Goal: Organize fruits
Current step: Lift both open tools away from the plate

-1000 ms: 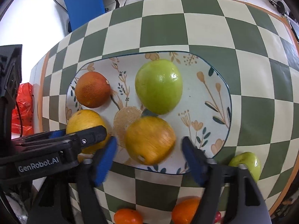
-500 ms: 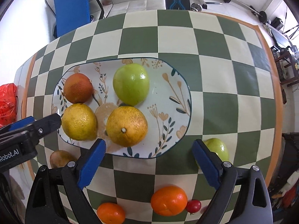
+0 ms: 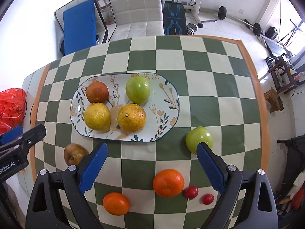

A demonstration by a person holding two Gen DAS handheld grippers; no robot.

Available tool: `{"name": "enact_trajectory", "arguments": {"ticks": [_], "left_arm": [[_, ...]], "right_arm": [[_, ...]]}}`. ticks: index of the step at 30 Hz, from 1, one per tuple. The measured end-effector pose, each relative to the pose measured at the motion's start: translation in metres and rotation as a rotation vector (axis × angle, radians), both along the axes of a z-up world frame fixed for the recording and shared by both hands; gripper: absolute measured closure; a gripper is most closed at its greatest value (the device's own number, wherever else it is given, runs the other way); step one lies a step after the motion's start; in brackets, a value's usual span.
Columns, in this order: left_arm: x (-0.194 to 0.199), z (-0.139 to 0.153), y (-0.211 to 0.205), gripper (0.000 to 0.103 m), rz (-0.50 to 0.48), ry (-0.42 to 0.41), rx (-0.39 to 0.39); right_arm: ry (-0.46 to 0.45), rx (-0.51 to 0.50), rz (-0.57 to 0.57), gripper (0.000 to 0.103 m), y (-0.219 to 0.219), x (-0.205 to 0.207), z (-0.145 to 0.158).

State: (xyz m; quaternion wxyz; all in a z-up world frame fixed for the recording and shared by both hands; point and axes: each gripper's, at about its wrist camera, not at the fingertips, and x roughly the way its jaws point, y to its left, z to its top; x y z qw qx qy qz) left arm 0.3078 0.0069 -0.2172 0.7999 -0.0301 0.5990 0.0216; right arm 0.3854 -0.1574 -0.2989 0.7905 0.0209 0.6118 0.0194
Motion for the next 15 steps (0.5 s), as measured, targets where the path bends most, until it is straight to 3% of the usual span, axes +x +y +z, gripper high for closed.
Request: {"name": "enact_trajectory", "arguments": {"ticks": [15], "left_arm": [[-0.051, 0.048, -0.005, 0.012, -0.007, -0.115, 0.034]], "right_arm": [[-0.126, 0.019, 0.001, 0.007, 0.003, -0.062, 0.069]]}}
